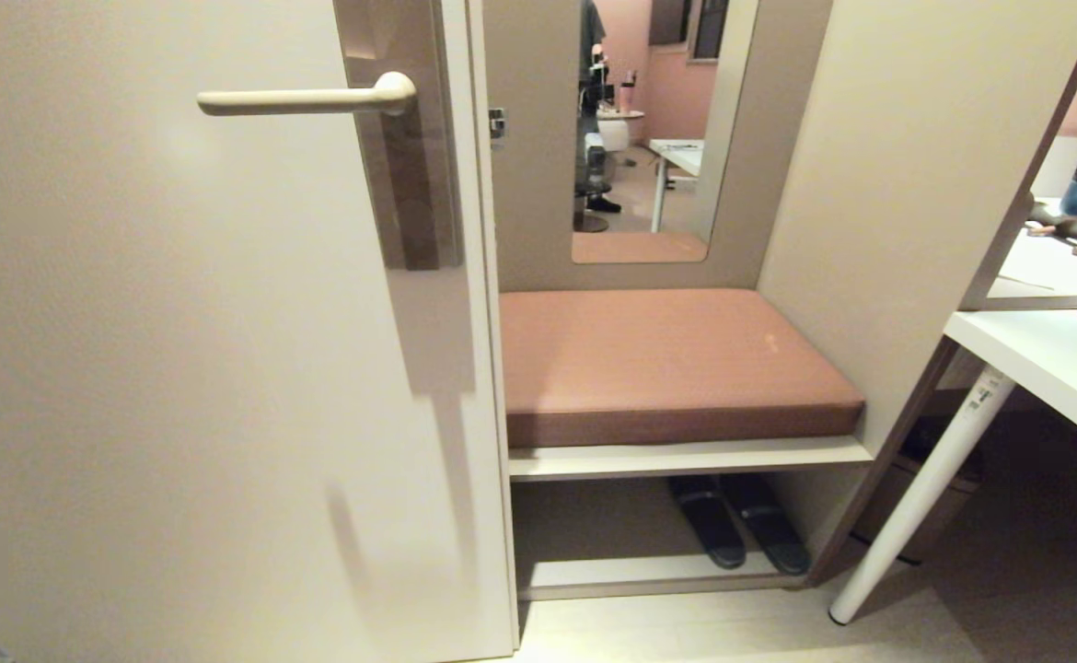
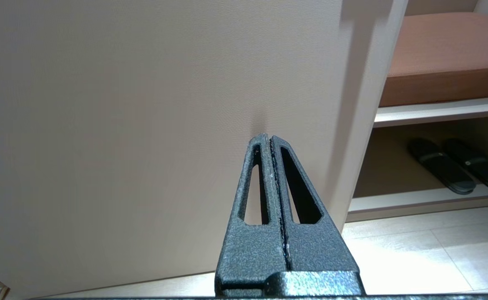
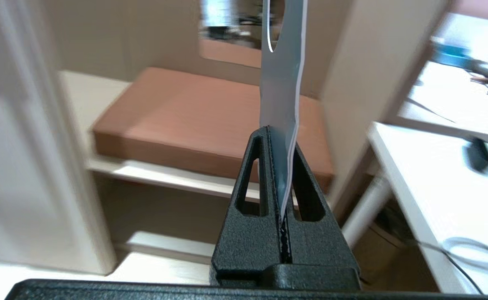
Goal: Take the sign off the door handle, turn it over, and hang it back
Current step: Hand it to the other hand
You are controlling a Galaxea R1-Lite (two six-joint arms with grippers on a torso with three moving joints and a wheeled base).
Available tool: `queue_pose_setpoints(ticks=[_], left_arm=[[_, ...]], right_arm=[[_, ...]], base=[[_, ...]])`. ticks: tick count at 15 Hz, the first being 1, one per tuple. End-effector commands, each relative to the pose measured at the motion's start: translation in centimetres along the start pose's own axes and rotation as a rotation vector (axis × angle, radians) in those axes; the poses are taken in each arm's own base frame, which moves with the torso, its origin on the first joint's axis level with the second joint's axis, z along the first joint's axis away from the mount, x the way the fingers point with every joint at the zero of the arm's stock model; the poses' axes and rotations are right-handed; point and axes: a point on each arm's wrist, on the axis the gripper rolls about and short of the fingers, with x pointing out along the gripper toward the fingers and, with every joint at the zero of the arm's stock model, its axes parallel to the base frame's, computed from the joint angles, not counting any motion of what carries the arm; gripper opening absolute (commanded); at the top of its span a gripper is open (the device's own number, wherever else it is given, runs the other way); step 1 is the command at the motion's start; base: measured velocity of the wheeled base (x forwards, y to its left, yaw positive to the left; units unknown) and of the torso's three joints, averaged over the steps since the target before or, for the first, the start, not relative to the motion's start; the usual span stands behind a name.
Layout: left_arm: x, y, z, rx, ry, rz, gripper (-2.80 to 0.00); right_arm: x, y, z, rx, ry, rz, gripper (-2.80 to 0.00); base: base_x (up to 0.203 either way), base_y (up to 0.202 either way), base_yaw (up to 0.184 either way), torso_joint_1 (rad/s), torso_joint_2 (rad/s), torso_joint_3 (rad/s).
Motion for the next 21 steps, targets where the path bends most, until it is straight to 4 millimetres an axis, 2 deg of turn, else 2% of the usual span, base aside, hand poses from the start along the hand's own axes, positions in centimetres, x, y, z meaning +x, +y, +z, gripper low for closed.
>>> queue_pose_setpoints(ticks=[1, 6, 10, 13, 15, 19, 21], left_arm=[[0.0, 0.0, 0.0, 0.000, 0.003, -0.001, -2.80], [-0.1, 0.0, 0.2, 0.052, -0.009, -0.010, -2.80], [-0.5, 0.0, 2.0, 0.057, -0.036, -0.015, -2.80], [-0.1, 0.1, 4.5, 0.052, -0.003, -0.022, -2.80], [0.7, 0.2, 6.9, 0.038, 0.022, -0.073, -2.80], [3.6, 0.1, 11.9, -0.060, 0.080, -0.248, -2.80], [4.9, -0.4, 14.4, -0.106, 0.093, -0.393, -2.80]], right_arm=[[1.0, -0.1, 0.2, 0.002, 0.025, 0.031, -2.80], [3.2, -0.3, 1.2, 0.009, 0.056, 0.108, -2.80], [3.8, -0.2, 1.5, 0.014, 0.058, 0.182, -2.80], [4.1, -0.1, 0.8, 0.023, 0.082, 0.220, -2.80], [4.4, 0.0, 0.7, 0.029, 0.091, 0.238, -2.80], [5.1, -0.1, 0.9, 0.035, 0.089, 0.274, -2.80], [5.8, -0.1, 1.0, 0.035, 0.087, 0.277, -2.80]], base=[[0.000, 0.000, 0.000, 0.000, 0.00, 0.000], [0.000, 0.000, 0.000, 0.000, 0.00, 0.000], [0.000, 0.000, 0.000, 0.000, 0.00, 0.000], [0.000, 0.000, 0.000, 0.000, 0.00, 0.000], [0.000, 0.000, 0.000, 0.000, 0.00, 0.000], [0.000, 0.000, 0.000, 0.000, 0.00, 0.000], [0.000, 0.000, 0.000, 0.000, 0.00, 0.000]])
